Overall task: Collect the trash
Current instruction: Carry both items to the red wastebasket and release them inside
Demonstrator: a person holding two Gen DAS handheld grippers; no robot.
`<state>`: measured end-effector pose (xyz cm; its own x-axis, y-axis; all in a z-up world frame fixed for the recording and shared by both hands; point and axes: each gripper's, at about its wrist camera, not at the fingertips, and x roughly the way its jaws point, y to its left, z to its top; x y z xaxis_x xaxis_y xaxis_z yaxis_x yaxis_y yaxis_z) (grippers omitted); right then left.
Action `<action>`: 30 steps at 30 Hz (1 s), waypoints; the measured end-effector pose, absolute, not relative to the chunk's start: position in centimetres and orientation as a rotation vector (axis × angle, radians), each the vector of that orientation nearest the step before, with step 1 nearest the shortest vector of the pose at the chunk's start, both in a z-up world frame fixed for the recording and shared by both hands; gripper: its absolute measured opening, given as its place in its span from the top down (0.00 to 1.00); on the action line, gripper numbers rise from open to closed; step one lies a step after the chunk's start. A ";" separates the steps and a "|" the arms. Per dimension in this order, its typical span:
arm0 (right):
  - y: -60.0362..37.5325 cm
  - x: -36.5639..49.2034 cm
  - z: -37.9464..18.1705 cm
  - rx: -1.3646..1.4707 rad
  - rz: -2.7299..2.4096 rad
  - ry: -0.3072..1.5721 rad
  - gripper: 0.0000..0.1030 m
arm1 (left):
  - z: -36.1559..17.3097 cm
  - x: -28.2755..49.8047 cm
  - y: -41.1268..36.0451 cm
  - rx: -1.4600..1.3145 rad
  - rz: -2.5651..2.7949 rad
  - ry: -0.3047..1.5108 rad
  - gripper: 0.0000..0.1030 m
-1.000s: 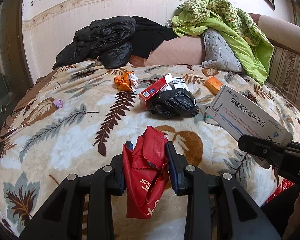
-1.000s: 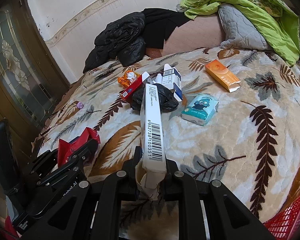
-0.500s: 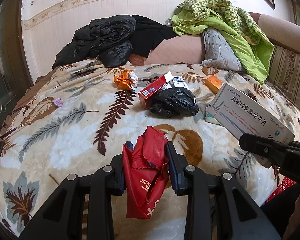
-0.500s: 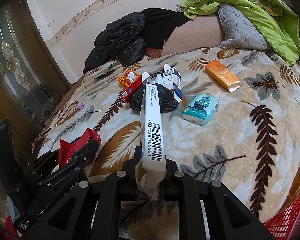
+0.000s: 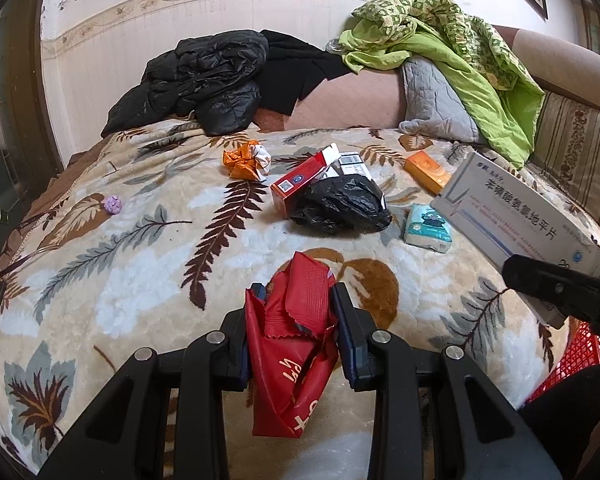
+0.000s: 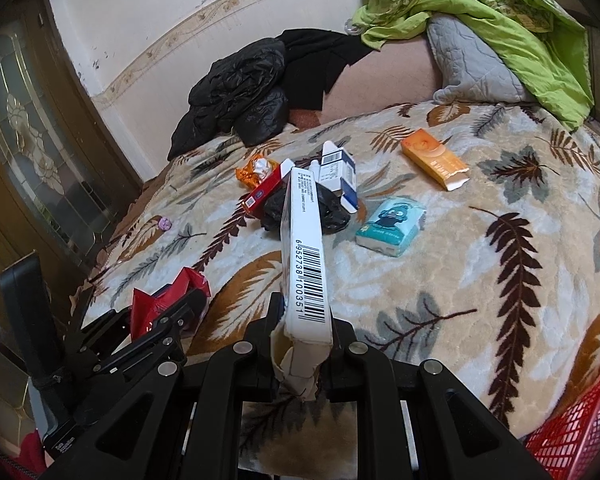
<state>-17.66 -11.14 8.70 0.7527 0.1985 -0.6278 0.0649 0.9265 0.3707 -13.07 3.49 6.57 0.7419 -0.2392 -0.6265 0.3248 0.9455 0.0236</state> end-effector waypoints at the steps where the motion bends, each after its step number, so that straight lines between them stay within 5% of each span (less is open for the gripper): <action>1: -11.3 -18.0 8.8 0.391 0.073 0.717 0.85 | 6.6 -13.2 3.4 0.135 -0.314 0.668 0.69; 14: -18.4 -28.5 11.7 0.467 -0.050 0.660 0.85 | 11.1 -18.7 -1.7 0.146 -0.605 0.641 0.69; 30: -32.3 -42.0 10.3 0.630 -0.462 0.658 0.84 | 12.1 -27.5 -20.9 0.246 -1.155 0.801 0.68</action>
<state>-41.96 -32.34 10.26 0.7037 -0.1960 -0.6830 0.5757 0.7206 0.3864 -27.48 -20.92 12.07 0.1688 -0.7183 -0.6750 0.8841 0.4131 -0.2184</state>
